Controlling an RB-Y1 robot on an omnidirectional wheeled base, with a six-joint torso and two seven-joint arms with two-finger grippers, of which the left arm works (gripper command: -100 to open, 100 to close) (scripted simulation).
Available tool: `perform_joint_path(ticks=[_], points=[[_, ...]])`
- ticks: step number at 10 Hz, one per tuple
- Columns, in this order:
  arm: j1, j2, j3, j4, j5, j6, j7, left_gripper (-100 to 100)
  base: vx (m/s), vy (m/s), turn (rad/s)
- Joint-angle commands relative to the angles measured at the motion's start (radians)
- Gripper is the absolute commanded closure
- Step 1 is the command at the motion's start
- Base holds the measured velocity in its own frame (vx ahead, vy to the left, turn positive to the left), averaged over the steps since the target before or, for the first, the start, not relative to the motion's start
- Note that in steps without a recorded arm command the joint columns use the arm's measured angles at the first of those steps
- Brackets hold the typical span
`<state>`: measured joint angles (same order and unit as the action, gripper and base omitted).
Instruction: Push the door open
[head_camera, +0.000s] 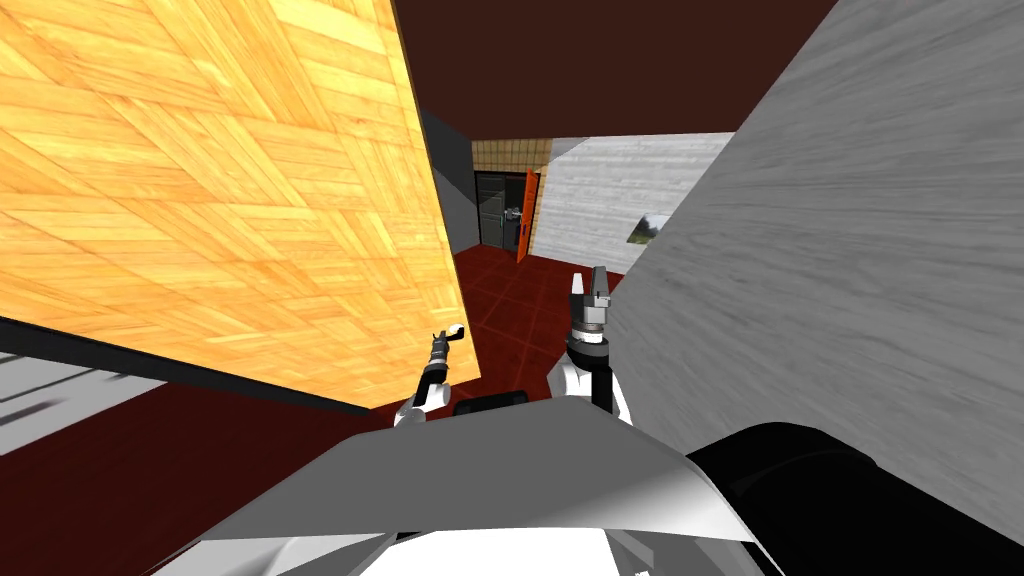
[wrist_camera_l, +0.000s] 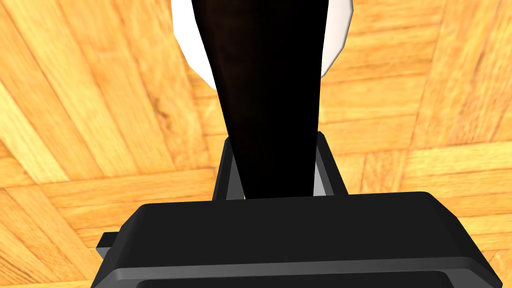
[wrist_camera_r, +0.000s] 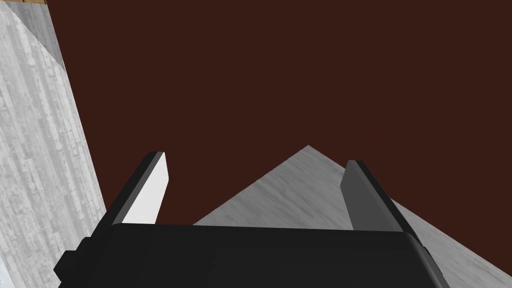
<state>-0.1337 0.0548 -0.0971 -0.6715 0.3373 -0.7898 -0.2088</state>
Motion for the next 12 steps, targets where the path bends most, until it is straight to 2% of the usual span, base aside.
perform_joint_path(ticks=[1,3,6,7,10,12], points=[[-0.012,0.016,0.027,0.017,0.014,-0.019,-0.011,100,0.181,-0.042,0.067],[-0.012,0.021,0.046,0.016,0.025,-0.022,-0.022,100,0.212,-0.062,0.092],[-0.012,0.021,0.046,0.016,0.025,-0.022,-0.022,100,0.078,-0.005,-0.003],[-0.011,0.024,0.067,0.016,0.036,-0.025,-0.034,100,0.119,-0.033,0.061],[-0.011,0.024,0.082,0.016,0.046,-0.027,-0.043,100,0.153,-0.055,0.078],[-0.010,0.019,0.109,0.015,0.061,-0.031,-0.059,100,0.185,-0.051,0.068]])
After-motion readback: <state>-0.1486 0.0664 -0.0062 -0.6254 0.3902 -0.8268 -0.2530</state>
